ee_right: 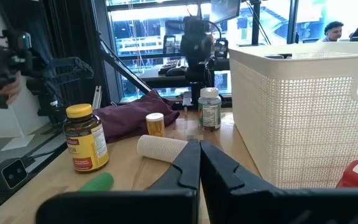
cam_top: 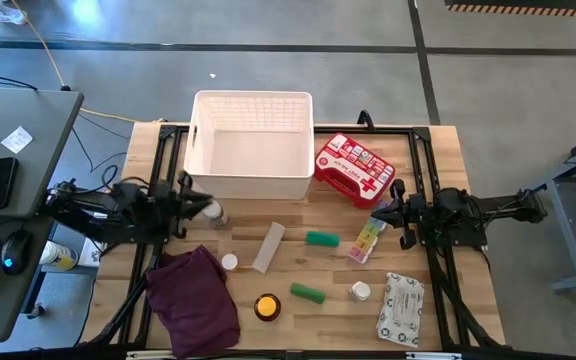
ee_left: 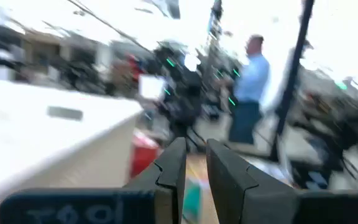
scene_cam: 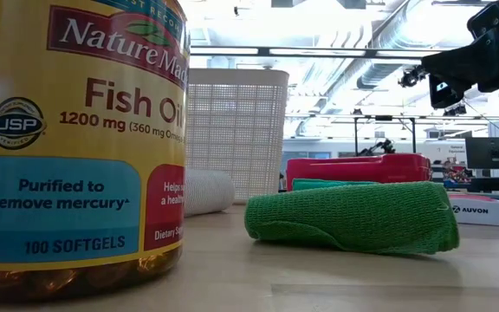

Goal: Pick & place medical supplies in basket/bin
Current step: Put the white and green pill bottle into the bin

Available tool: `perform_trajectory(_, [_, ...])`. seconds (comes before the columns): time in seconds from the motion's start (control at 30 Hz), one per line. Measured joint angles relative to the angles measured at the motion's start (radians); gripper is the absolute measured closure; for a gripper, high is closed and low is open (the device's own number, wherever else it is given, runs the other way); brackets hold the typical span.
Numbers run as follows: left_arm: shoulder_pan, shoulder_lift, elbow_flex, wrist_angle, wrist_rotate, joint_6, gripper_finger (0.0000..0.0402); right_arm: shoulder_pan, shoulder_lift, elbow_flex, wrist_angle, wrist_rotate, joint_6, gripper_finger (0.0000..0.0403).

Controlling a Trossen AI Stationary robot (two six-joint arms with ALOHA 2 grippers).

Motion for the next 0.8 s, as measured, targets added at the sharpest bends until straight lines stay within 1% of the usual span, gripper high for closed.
perform_trajectory(0.07, [0.001, 0.001, 0.019, 0.022, -0.067, -0.001, 0.0302, 0.0, 0.0, 0.0, 0.0, 0.0, 0.0, 0.0402])
perform_trajectory(0.1, [0.001, 0.001, 0.028, 0.037, -0.083, 0.0, 0.0302, 0.0, 0.0, 0.0, 0.0, 0.0, 0.0, 0.0402])
perform_trajectory(0.23, [0.001, 0.003, 0.077, 0.059, -0.087, -0.031, 0.0302, 0.0, 0.0, 0.0, 0.0, 0.0, 0.0, 0.0402])
perform_trajectory(0.37, [0.001, 0.05, 0.14, 0.042, -0.087, -0.053, 0.0302, 0.0, 0.0, 0.0, 0.0, 0.0, 0.0, 0.0402])
perform_trajectory(0.5, [0.001, 0.161, 0.238, 0.041, -0.087, -0.05, 0.0302, 0.0, 0.0, 0.0, 0.0, 0.0, 0.0, 0.0402])
perform_trajectory(0.7, [0.001, 0.401, 0.426, 0.014, -0.102, -0.021, 0.0302, 0.0, 0.0, 0.0, 0.014, 0.0, 0.007, 0.0402])
perform_trajectory(0.8, [0.001, 0.52, 0.53, -0.013, -0.14, -0.042, 0.0302, -0.002, 0.0, 0.008, 0.133, 0.012, 0.064, 0.0402])
